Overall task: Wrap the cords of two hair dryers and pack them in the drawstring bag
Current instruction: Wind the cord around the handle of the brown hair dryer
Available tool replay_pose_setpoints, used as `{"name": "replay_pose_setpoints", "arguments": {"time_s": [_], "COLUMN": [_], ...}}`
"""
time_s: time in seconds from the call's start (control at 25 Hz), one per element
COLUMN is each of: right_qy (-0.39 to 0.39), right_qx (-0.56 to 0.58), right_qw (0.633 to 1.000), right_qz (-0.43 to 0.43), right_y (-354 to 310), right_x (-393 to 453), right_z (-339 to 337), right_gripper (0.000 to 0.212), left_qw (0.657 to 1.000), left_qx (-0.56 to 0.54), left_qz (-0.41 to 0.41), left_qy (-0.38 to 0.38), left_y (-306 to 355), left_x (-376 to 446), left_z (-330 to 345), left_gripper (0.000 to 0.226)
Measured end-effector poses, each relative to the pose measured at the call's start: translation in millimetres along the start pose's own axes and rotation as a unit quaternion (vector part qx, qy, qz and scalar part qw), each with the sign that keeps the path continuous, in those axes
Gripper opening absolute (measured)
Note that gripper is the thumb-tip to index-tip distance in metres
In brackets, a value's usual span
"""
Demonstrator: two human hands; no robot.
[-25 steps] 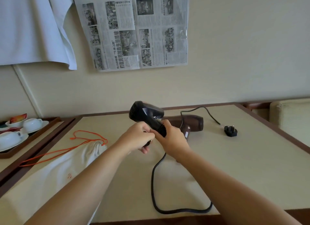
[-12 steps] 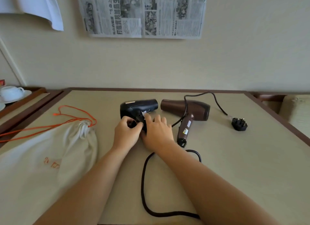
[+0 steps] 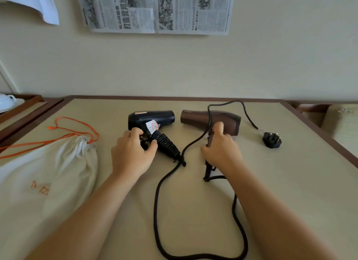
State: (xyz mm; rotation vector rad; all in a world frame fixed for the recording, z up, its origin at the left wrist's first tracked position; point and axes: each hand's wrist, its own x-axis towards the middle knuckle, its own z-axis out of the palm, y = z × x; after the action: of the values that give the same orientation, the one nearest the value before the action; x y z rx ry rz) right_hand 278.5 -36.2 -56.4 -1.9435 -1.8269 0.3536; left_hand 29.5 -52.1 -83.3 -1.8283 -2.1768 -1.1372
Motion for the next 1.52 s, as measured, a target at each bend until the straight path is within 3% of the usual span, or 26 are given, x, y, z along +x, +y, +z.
{"name": "replay_pose_setpoints", "arguments": {"time_s": [0.16,0.28,0.36,0.48,0.6,0.72,0.8,0.88,0.96,1.08,1.24,1.32,1.44,1.52], "right_qy": [0.043,0.180,0.248,0.250,0.257,0.288,0.304,0.311,0.297,0.216,0.032,-0.035,-0.080,-0.068], "right_qx": [0.185,0.235,0.241,0.276,0.296,0.358,0.385,0.390,0.407,0.464,0.530,0.522,0.469,0.429], "right_qw": [0.982,0.955,0.937,0.926,0.916,0.883,0.864,0.861,0.857,0.843,0.817,0.816,0.842,0.861], "right_qz": [0.022,-0.023,-0.053,-0.067,-0.079,-0.099,-0.108,-0.102,-0.108,-0.163,-0.225,-0.245,-0.255,-0.265], "right_y": [8,12,14,19,19,14,10,9,10,14,5,-10,-35,-43], "right_x": [2,-5,-7,-13,-18,-19,-19,-19,-19,-17,-21,-31,-50,-60], "right_z": [-9,-33,-55,-72,-72,-74,-76,-76,-79,-85,-78,-63,-42,-34], "right_gripper": [0.042,0.045,0.052,0.057,0.058,0.059,0.058,0.057,0.056,0.054,0.048,0.049,0.054,0.055], "left_qw": [0.990,0.981,0.970,0.952,0.961,0.971,0.955,0.932,0.907,0.891,0.870,0.828,0.728,0.705], "left_qx": [-0.010,-0.063,-0.058,-0.012,-0.004,0.080,0.117,0.076,-0.089,-0.361,-0.470,-0.542,-0.658,-0.679], "left_qz": [0.077,0.149,0.227,0.306,0.271,0.201,0.225,0.289,0.312,0.200,0.031,-0.010,-0.036,-0.060], "left_qy": [0.114,0.112,0.067,-0.021,-0.060,-0.104,-0.153,-0.204,-0.270,-0.188,-0.142,-0.141,-0.187,-0.196], "left_y": [8,13,22,42,56,70,86,104,119,111,77,68,71,72], "left_x": [-9,-19,-25,-36,-36,-32,-40,-50,-55,-50,-27,-16,-12,-13], "left_z": [-14,-19,-16,-2,16,27,33,37,30,16,-4,-12,-23,-27], "left_gripper": [0.039,0.035,0.035,0.040,0.041,0.043,0.040,0.041,0.047,0.041,0.021,0.019,0.041,0.050]}}
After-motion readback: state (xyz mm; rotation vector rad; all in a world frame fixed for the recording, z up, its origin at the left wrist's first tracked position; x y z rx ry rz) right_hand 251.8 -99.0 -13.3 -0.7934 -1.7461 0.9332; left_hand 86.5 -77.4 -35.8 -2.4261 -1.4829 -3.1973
